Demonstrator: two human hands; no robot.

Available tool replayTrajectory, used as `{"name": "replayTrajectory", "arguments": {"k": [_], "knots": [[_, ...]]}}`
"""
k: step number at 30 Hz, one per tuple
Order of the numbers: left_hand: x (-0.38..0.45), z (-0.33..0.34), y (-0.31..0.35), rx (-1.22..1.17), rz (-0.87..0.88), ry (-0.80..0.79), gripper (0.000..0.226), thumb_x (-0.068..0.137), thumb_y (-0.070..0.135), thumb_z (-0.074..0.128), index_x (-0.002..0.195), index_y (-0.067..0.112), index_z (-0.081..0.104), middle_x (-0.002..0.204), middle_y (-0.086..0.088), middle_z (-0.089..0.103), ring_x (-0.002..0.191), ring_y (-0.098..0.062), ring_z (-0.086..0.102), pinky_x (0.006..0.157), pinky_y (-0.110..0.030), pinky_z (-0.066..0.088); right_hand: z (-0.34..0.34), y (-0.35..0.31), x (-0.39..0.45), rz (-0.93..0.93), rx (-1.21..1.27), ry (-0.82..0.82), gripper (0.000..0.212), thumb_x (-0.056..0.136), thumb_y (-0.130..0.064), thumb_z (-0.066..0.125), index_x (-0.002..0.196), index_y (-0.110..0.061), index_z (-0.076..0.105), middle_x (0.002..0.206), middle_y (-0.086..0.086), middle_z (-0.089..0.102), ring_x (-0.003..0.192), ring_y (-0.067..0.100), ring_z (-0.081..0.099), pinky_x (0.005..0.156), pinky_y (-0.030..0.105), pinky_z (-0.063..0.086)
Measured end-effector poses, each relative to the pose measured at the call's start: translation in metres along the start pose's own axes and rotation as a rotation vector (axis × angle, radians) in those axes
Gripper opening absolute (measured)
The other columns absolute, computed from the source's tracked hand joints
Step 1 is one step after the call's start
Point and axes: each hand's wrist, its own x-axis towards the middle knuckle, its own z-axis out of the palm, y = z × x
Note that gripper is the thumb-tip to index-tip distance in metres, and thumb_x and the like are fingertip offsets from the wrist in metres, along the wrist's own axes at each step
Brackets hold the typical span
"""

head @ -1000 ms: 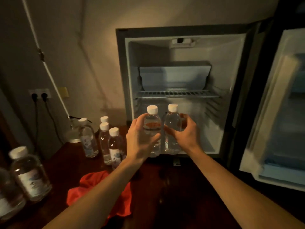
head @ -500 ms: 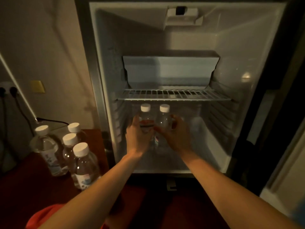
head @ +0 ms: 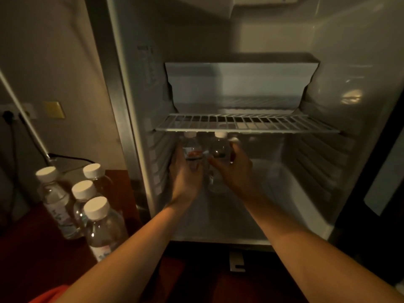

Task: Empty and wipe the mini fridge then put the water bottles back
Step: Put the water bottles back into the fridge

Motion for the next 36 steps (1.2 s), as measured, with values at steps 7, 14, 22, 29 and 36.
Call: {"name": "replayTrajectory", "arguments": {"k": [7, 14, 22, 29, 36], "knots": [[-0.002, 0.002, 0.007, -0.096, -0.071, -0.023, 0.073, 0.092, 0.033, 0.067, 0.153, 0.029, 0.027, 0.143, 0.012, 0.048, 0.127, 0.009, 0.043, 0.104, -0.006, 0.035, -0.005, 0.003, -0.002, 0.068, 0.014, -0.061, 0.043, 0.076, -0.044, 0.08, 0.112, -0.031, 0.061, 0.099, -0.017, 0.072, 0.091, -0.005, 0.066, 0.08, 0.023, 0.054], [-0.051, -0.036, 0.036, 0.254, -0.123, -0.169, 0.087, 0.087, 0.04, 0.069, 0.154, 0.038, 0.014, 0.134, -0.01, 0.061, 0.117, -0.035, 0.059, 0.093, -0.041, 0.049, -0.024, -0.035, -0.046, 0.063, -0.146, -0.072, 0.061, 0.076, -0.044, 0.077, 0.127, -0.038, 0.044, 0.125, 0.002, 0.06, 0.111, 0.019, 0.059, 0.09, 0.035, 0.047], [-0.121, -0.124, 0.068, 0.345, -0.021, -0.2, 0.053, 0.083, 0.023, 0.067, 0.134, 0.018, 0.053, 0.123, -0.006, 0.066, 0.114, -0.025, 0.061, 0.094, -0.043, 0.05, -0.022, -0.083, -0.135, 0.14, -0.259, -0.241, 0.052, 0.078, -0.028, 0.08, 0.124, -0.014, 0.061, 0.118, 0.006, 0.067, 0.11, 0.023, 0.062, 0.084, 0.024, 0.044], [-0.157, -0.223, 0.065, 0.466, -0.03, -0.071, 0.024, 0.082, 0.027, 0.065, 0.106, 0.027, 0.061, 0.094, 0.006, 0.066, 0.086, -0.017, 0.065, 0.077, -0.041, 0.054, 0.021, -0.127, -0.198, 0.022, -0.244, -0.311, 0.051, 0.076, -0.03, 0.082, 0.119, -0.011, 0.061, 0.11, 0.004, 0.067, 0.099, 0.016, 0.065, 0.077, 0.02, 0.045], [-0.156, -0.284, 0.041, 0.556, -0.124, -0.091, 0.029, 0.081, 0.026, 0.066, 0.109, 0.019, 0.062, 0.109, 0.001, 0.066, 0.1, -0.021, 0.063, 0.086, -0.042, 0.052, 0.062, -0.144, -0.214, 0.009, -0.2, -0.327, 0.065, 0.073, -0.026, 0.084, 0.128, -0.01, 0.055, 0.12, 0.007, 0.064, 0.106, 0.019, 0.062, 0.081, 0.021, 0.045]]}}
